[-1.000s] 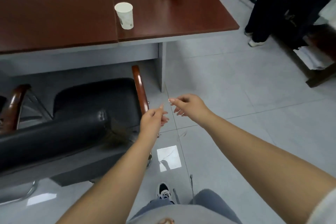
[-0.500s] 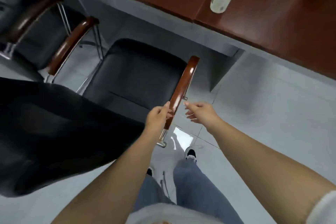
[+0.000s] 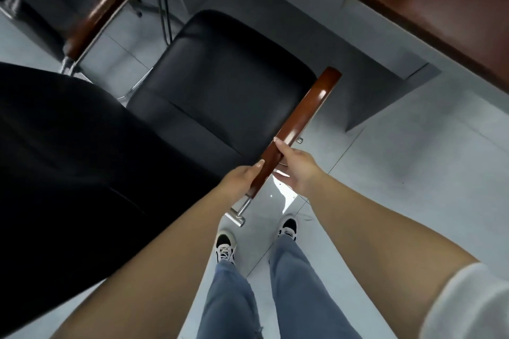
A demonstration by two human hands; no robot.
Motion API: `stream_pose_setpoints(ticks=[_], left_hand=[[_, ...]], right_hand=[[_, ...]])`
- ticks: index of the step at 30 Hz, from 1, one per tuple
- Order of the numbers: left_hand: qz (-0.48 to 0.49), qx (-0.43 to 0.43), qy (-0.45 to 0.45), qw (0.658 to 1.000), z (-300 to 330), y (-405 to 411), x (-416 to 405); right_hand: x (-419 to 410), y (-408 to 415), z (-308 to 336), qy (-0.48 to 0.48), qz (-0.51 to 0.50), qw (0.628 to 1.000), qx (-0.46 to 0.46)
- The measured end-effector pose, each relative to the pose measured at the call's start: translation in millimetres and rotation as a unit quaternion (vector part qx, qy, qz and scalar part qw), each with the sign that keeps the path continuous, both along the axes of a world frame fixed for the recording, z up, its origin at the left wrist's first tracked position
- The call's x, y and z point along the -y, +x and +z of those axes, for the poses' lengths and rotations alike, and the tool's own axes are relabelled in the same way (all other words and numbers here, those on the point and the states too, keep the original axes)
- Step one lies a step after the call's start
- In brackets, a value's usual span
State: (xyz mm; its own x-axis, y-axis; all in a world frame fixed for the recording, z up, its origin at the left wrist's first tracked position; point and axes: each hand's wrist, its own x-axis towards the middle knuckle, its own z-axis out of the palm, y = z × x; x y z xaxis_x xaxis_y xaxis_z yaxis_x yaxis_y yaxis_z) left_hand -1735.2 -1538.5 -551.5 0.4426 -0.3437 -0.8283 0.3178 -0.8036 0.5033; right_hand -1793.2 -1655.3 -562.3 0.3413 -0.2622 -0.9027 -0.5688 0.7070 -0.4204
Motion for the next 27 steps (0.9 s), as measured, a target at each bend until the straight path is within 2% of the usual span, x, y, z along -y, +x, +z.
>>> stream_pose_setpoints(ticks=[4,12,27], left_hand=[[-0.013,0.004,0.002,1.0,-1,9,-7],[-0.004,-0.022,0.062,0.998,11,25,-35],[0.033,-0.025,-0.001,0.999,11,-25,-41]], right_hand=[[-9,9,2,0.001,-0.032,0.999,0.005],[-40,10,15,-0.005,-0.046,0.999,0.003],[-58,-17,12,-0.055,-0.114,0.991,-0.034]])
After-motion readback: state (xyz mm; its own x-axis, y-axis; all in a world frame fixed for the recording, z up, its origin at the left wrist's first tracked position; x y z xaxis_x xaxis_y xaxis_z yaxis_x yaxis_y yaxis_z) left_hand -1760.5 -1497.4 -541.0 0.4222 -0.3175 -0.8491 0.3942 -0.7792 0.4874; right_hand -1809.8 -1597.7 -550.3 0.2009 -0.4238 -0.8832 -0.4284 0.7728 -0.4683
